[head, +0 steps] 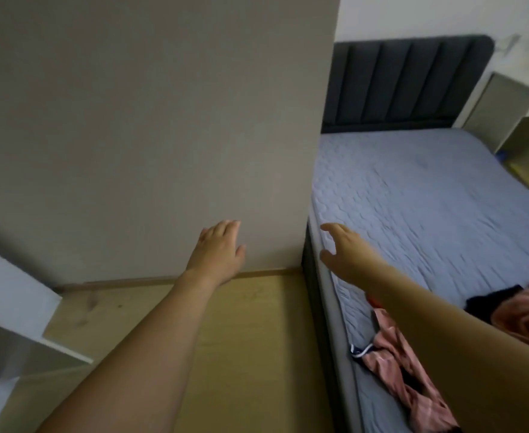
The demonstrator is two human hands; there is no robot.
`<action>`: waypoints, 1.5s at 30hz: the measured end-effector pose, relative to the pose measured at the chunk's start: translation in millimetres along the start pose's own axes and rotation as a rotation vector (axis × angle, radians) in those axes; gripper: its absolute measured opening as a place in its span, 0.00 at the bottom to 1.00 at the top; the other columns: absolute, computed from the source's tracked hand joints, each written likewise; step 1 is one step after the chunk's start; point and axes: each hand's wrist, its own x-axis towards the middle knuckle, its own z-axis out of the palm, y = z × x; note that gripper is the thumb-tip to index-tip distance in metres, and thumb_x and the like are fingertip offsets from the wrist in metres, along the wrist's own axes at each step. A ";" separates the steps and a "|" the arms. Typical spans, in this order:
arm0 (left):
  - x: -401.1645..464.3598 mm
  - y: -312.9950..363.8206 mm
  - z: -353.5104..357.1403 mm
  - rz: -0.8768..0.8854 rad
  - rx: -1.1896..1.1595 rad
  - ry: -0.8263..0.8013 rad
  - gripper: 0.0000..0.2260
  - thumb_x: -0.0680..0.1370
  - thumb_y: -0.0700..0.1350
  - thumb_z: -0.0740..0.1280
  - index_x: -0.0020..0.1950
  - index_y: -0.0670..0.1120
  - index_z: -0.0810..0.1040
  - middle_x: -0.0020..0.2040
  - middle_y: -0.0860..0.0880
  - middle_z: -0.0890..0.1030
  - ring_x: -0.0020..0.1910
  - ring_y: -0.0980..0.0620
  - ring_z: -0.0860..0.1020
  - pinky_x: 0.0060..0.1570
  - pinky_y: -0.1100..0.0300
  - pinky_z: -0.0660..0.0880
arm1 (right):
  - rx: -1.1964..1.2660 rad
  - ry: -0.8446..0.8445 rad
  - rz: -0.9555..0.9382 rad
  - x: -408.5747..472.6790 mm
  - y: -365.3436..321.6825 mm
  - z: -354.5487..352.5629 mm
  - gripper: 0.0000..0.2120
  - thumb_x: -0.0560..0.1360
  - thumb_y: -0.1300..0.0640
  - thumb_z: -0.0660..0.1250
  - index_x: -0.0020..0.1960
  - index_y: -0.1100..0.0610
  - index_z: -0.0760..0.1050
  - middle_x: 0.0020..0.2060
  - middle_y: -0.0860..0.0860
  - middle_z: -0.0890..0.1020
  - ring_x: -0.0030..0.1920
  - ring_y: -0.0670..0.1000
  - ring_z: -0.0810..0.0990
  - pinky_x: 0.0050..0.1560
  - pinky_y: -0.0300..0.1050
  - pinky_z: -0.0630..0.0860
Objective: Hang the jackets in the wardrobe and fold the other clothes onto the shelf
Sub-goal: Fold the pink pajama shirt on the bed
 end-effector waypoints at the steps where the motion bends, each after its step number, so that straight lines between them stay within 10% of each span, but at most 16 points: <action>1: 6.6 22.3 11.8 0.012 0.000 -0.015 0.26 0.80 0.50 0.59 0.76 0.43 0.61 0.74 0.44 0.65 0.73 0.46 0.63 0.72 0.49 0.58 | 0.000 -0.004 0.016 -2.1 25.1 -8.3 0.28 0.77 0.53 0.63 0.74 0.53 0.60 0.72 0.53 0.67 0.69 0.56 0.67 0.67 0.51 0.66; 16: 53.8 290.1 221.4 -0.157 -0.246 -0.314 0.25 0.80 0.49 0.61 0.75 0.44 0.63 0.74 0.45 0.66 0.73 0.45 0.64 0.72 0.52 0.61 | 0.014 -0.263 0.293 -25.7 391.3 -36.2 0.27 0.76 0.56 0.62 0.74 0.57 0.62 0.73 0.55 0.66 0.70 0.55 0.66 0.67 0.47 0.63; 28: 27.1 377.3 536.4 -0.536 -0.666 -0.727 0.08 0.76 0.42 0.63 0.53 0.44 0.78 0.47 0.48 0.82 0.47 0.50 0.78 0.43 0.60 0.70 | -0.090 -0.536 0.328 9.9 609.2 182.1 0.30 0.75 0.53 0.63 0.75 0.53 0.59 0.74 0.53 0.63 0.71 0.57 0.64 0.69 0.48 0.63; 32: 10.9 419.1 636.0 -0.666 -0.799 -0.820 0.07 0.73 0.48 0.69 0.48 0.47 0.79 0.46 0.47 0.82 0.43 0.54 0.78 0.49 0.57 0.77 | -0.151 -0.616 0.266 20.7 669.0 267.4 0.33 0.76 0.53 0.59 0.77 0.44 0.48 0.77 0.47 0.53 0.75 0.59 0.56 0.72 0.59 0.57; 37: 0.8 465.2 696.4 -0.632 -0.406 -0.575 0.16 0.71 0.60 0.64 0.57 0.57 0.72 0.60 0.45 0.70 0.61 0.42 0.69 0.61 0.53 0.69 | -0.332 -0.565 0.025 30.5 715.1 310.7 0.23 0.75 0.48 0.62 0.69 0.40 0.65 0.76 0.46 0.51 0.77 0.54 0.43 0.73 0.60 0.42; 41: 1.7 467.0 687.0 -0.786 -0.931 -0.388 0.07 0.78 0.48 0.62 0.54 0.51 0.77 0.58 0.46 0.74 0.55 0.46 0.75 0.60 0.51 0.72 | -0.292 -0.469 -0.156 29.3 713.3 298.0 0.11 0.75 0.47 0.61 0.53 0.44 0.79 0.56 0.46 0.79 0.64 0.53 0.71 0.66 0.47 0.51; 45: -27.3 430.1 638.8 -1.127 -1.309 -0.139 0.07 0.74 0.41 0.60 0.44 0.41 0.76 0.43 0.43 0.79 0.44 0.47 0.75 0.46 0.49 0.73 | -0.109 -0.556 -0.019 17.7 687.4 266.1 0.07 0.75 0.50 0.61 0.38 0.47 0.69 0.47 0.50 0.81 0.51 0.55 0.77 0.44 0.45 0.63</action>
